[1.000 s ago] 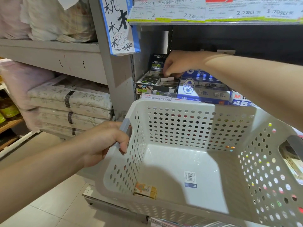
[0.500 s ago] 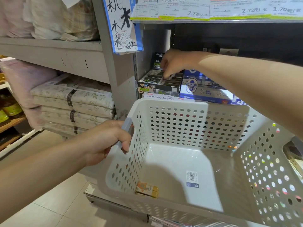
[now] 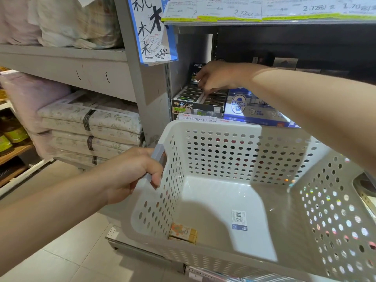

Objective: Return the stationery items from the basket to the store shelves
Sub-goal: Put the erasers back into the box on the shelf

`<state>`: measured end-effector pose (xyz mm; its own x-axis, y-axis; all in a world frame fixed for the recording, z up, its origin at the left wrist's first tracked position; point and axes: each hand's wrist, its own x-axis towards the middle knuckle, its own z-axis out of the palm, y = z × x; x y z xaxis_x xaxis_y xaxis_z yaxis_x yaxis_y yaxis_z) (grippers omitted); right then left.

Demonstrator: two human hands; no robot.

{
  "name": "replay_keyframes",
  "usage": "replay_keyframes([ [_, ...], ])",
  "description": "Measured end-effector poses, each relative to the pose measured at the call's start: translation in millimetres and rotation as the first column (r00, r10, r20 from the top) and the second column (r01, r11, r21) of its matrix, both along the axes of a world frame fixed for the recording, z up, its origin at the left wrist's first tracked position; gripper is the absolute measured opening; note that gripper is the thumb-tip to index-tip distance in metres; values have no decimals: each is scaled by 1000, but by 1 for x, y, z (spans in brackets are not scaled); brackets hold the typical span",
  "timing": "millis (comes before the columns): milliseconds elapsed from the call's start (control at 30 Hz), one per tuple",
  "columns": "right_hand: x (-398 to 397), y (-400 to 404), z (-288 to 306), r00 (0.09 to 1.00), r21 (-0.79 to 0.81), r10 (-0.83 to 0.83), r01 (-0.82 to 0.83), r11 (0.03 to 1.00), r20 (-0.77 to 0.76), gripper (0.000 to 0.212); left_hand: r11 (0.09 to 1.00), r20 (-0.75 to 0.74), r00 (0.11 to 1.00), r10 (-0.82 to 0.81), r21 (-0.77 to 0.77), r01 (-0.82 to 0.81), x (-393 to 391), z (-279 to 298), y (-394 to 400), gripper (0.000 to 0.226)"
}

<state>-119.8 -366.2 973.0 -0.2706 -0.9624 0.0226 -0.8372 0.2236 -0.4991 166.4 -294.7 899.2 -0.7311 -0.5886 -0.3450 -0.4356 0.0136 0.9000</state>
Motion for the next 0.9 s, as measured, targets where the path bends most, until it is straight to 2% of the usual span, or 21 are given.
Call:
replay_keyframes([
  [67, -4, 1, -3, 997, -15, -9, 10, 1000, 83, 58, 1000, 11, 1000, 8, 3, -8, -1, 0, -1, 38],
  [133, -9, 2, -3, 996, -65, -11, 17, 998, 90, 58, 1000, 18, 1000, 17, 8, -17, -2, 0, -1, 34],
  [233, -6, 16, -1, 996, -225, -5, 25, 974, 89, 49, 1000, 19, 1000, 22, 8, -23, -4, 1, 0, 31],
  [333, 13, 50, -1, 987, -368, 71, -14, 930, 142, 33, 1000, 26, 999, 23, 4, -23, -7, 0, -1, 33],
  [400, 30, 82, -8, 988, -460, 116, -59, 886, 97, 23, 1000, 25, 999, 28, 13, -28, -9, -1, -1, 36],
  [500, 61, 129, -27, 972, -492, 209, -130, 861, 108, 22, 999, 23, 999, 33, 6, -33, -11, -2, 1, 28],
  [567, 79, 153, -42, 954, -357, 276, -218, 908, 120, 18, 999, 28, 999, 30, -10, -30, -12, -2, 4, 24],
  [633, 95, 167, -60, 941, -18, 337, -336, 942, 40, 9, 999, 25, 999, 37, -9, -36, -13, -2, 8, 22],
  [667, 102, 171, -69, 923, 184, 385, -377, 908, -11, 7, 999, 23, 999, 46, -3, -46, -15, -2, 9, 21],
  [700, 110, 174, -79, 898, 361, 438, -392, 846, -52, 14, 998, 19, 998, 58, 4, -58, -18, -2, 11, 21],
  [767, 123, 175, -99, 845, 602, 520, -353, 716, -123, 42, 997, 14, 997, 81, 14, -81, -22, -1, 14, 19],
  [833, 132, 174, -117, 833, 672, 533, -311, 672, -148, 57, 996, 14, 996, 83, 22, -84, -25, -3, 15, 23],
  [900, 139, 173, -132, 825, 664, 540, -311, 680, -166, 53, 996, 13, 997, 79, 40, -80, -26, -6, 13, 36],
])
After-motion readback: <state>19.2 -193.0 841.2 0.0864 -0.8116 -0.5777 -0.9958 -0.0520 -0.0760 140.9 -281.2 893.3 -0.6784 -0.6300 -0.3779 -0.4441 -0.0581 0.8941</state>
